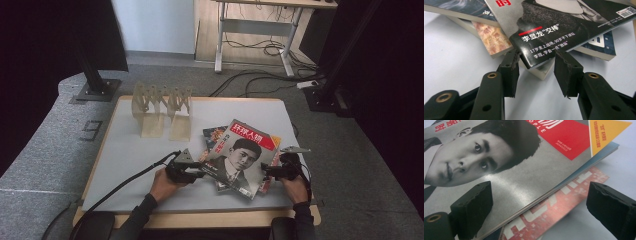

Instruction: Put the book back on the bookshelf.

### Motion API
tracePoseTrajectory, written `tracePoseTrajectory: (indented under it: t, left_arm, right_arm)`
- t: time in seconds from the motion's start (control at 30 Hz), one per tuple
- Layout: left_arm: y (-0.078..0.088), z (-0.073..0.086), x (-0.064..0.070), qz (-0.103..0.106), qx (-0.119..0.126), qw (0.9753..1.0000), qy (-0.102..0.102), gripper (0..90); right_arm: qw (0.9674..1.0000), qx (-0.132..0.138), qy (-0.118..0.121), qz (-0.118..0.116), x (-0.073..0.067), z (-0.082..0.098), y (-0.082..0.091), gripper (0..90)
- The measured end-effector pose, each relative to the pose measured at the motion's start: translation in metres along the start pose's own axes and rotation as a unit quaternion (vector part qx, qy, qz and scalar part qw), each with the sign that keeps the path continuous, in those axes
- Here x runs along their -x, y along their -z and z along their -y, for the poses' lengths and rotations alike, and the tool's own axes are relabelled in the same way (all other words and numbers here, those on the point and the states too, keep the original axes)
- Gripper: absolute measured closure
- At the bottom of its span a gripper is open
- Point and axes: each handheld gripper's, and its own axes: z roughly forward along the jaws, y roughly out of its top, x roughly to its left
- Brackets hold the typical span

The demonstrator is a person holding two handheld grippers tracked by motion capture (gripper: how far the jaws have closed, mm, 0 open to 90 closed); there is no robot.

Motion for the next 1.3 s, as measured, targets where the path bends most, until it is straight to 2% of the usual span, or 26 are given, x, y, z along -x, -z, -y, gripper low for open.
tracePoseTrajectory:
  t: [0.13,0.23,0.33,0.47,0.57,0.7,0.77,0.87,0.97,1.13,1.3]
  left_arm:
    - [-0.004,-0.003,0.001,0.001,0.001,1.0,0.001,54.3]
    - [-0.004,-0.003,0.0,0.007,0.001,0.9999,0.009,53.7]
    - [-0.002,-0.003,-0.001,-0.003,-0.011,0.9999,0.005,50.0]
    - [0.003,0.001,-0.003,-0.01,-0.037,0.9992,-0.005,37.3]
    - [0.007,0.01,-0.005,-0.018,-0.055,0.9983,-0.008,27.1]
    - [0.008,0.02,-0.009,-0.029,-0.069,0.9972,0.006,16.9]
    - [0.009,0.022,-0.009,-0.026,-0.061,0.9977,0.01,13.9]
    - [0.008,0.023,-0.008,-0.029,-0.066,0.9974,0.009,9.7]
    - [0.005,0.022,-0.007,-0.049,-0.082,0.9954,0.009,0.0]
    - [0.005,0.022,-0.007,-0.05,-0.082,0.9954,0.008,0.0]
    - [0.004,0.022,-0.006,-0.05,-0.082,0.9953,0.007,0.0]
  right_arm:
    - [1.0,0.001,-0.003,0.003,0.003,0.0,0.001,6.8]
    - [1.0,0.001,-0.005,0.002,0.005,0.001,0.001,6.9]
    - [1.0,0.0,-0.003,-0.001,0.006,0.0,0.001,6.8]
    - [1.0,-0.002,-0.001,-0.001,0.007,-0.001,0.0,6.5]
    - [1.0,-0.004,-0.003,0.002,0.011,-0.003,0.0,5.7]
    - [0.9998,-0.009,-0.014,0.006,0.017,-0.005,-0.004,1.5]
    - [0.9997,-0.012,-0.019,0.005,0.02,-0.007,-0.006,0.0]
    - [0.9996,-0.012,-0.025,0.0,0.024,-0.009,-0.01,0.0]
    - [0.9995,-0.013,-0.03,-0.002,0.028,-0.012,-0.014,0.0]
    - [0.999,-0.017,-0.041,-0.01,0.036,-0.019,-0.023,0.0]
    - [0.9985,-0.022,-0.049,-0.007,0.045,-0.028,-0.031,0.0]
